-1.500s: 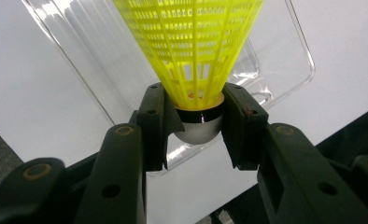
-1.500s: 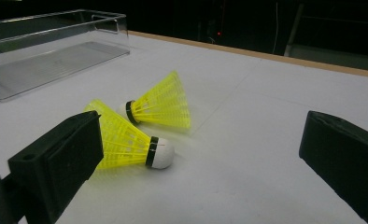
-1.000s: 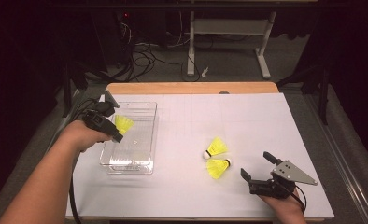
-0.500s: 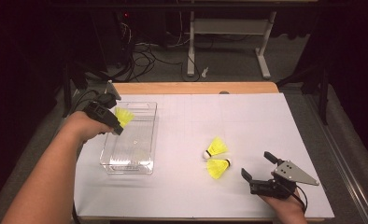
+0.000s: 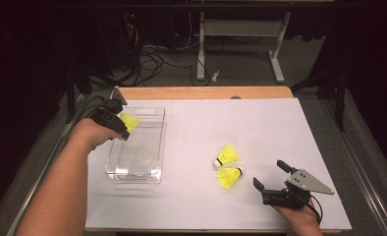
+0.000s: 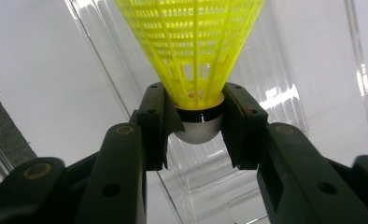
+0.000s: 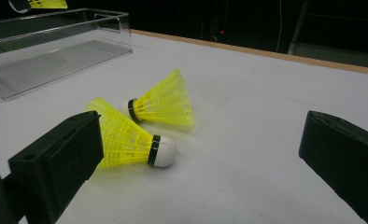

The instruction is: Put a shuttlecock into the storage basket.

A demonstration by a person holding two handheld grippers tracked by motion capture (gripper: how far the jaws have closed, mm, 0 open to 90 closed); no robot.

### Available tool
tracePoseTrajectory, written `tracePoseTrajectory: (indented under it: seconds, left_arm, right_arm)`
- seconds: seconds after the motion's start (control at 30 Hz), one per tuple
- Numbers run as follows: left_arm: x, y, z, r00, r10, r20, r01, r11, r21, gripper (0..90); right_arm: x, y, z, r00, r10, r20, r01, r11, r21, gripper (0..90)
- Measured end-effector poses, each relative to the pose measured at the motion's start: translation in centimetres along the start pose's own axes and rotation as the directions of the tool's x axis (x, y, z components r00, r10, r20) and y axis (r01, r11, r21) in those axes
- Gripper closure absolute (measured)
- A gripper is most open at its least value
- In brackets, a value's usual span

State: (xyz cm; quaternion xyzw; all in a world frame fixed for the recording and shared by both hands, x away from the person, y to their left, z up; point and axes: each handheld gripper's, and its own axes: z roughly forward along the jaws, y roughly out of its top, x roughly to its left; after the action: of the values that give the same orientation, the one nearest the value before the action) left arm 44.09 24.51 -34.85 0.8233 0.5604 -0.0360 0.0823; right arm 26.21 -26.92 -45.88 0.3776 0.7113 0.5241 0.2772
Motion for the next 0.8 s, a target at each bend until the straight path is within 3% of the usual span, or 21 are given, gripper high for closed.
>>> tracePoseTrajectory:
  seconds: [0.47,0.8]
  left_arm:
    - [0.7,0.1,2.3,0.9996,-0.026,-0.013,0.027,0.999,0.035,64.3]
    - [0.7,0.4,3.4,0.9995,-0.02,-0.022,0.021,0.9984,0.052,64.2]
  right_arm:
    - [0.1,0.0,0.1,1.0,-0.003,-0.006,0.003,1.0,0.002,0.6]
    - [0.1,0.0,0.1,0.9999,-0.004,-0.011,0.004,1.0,0.004,0.6]
